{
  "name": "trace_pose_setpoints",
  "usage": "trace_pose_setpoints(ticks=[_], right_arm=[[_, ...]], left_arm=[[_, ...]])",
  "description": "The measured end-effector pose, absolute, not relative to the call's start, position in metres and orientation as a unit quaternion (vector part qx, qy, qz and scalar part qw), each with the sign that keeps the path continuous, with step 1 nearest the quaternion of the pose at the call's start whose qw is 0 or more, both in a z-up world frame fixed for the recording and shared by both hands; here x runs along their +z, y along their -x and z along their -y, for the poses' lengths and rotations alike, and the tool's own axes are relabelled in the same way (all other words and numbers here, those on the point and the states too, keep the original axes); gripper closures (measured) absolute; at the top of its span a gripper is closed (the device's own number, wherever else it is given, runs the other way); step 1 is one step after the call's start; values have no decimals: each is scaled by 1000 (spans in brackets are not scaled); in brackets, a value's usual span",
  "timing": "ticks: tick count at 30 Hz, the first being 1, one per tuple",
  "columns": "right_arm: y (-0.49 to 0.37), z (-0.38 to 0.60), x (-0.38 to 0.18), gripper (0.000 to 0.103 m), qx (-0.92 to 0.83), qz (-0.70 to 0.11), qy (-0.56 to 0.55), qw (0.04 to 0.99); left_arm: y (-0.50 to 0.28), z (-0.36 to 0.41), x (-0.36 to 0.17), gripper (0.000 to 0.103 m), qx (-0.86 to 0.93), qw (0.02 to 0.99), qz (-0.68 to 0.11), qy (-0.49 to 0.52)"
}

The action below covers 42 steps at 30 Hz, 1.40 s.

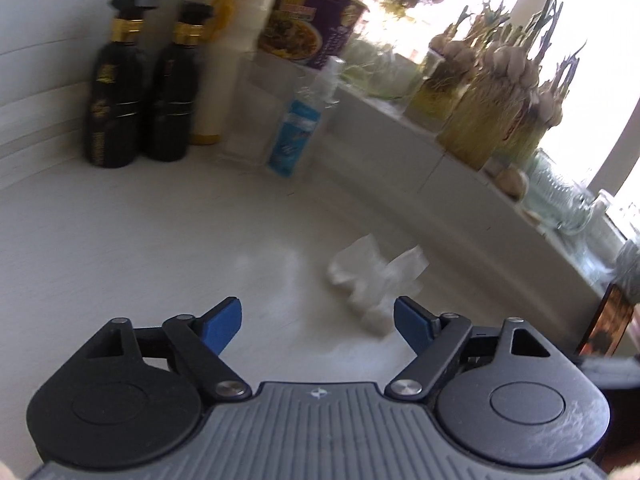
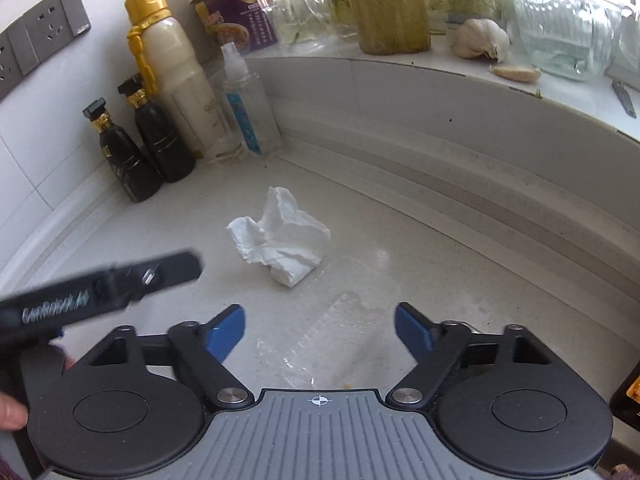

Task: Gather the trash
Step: 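Move both tools back over the counter toward the tissue and plastic tray, then close the left tool on the white tissue while the right tool grasps the clear tray, then carry the white tissue and clear plastic tray over the cream bin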

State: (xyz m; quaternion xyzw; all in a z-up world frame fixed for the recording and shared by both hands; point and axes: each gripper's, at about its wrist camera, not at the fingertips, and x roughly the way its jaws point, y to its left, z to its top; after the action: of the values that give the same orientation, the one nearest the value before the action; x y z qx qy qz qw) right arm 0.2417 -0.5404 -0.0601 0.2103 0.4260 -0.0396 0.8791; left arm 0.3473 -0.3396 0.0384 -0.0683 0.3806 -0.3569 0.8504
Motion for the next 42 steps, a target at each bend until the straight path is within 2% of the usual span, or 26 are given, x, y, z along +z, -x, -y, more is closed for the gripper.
trace_pose_setpoints(ticks=[4,8,11,13,16,25,42], right_arm=[[-245,546,-63,41,-32,-427,-221,876],[-247,547,-64,48,-26,-423,-220,879],[-248,546,-63,53,-23,-421,-218,880],[-248,545,-62,57,-19,-421,-218,880],[-248,544,-62,60,-18,-419,-217,881],[-242,545,-60,65,-25,-417,-229,879],[-225,504,-22,65,-1,-409,-215,887]], left_arm=[[-352,363,36,37,-367,845,-382,67],[-357,379,31,47,-366,842,-391,72],[-359,386,25,66,-367,834,-405,82],[-359,389,22,86,-365,829,-414,88],[-358,390,19,93,-358,829,-419,92],[-353,372,35,95,-340,847,-402,73],[-347,284,64,95,-293,864,-400,82]])
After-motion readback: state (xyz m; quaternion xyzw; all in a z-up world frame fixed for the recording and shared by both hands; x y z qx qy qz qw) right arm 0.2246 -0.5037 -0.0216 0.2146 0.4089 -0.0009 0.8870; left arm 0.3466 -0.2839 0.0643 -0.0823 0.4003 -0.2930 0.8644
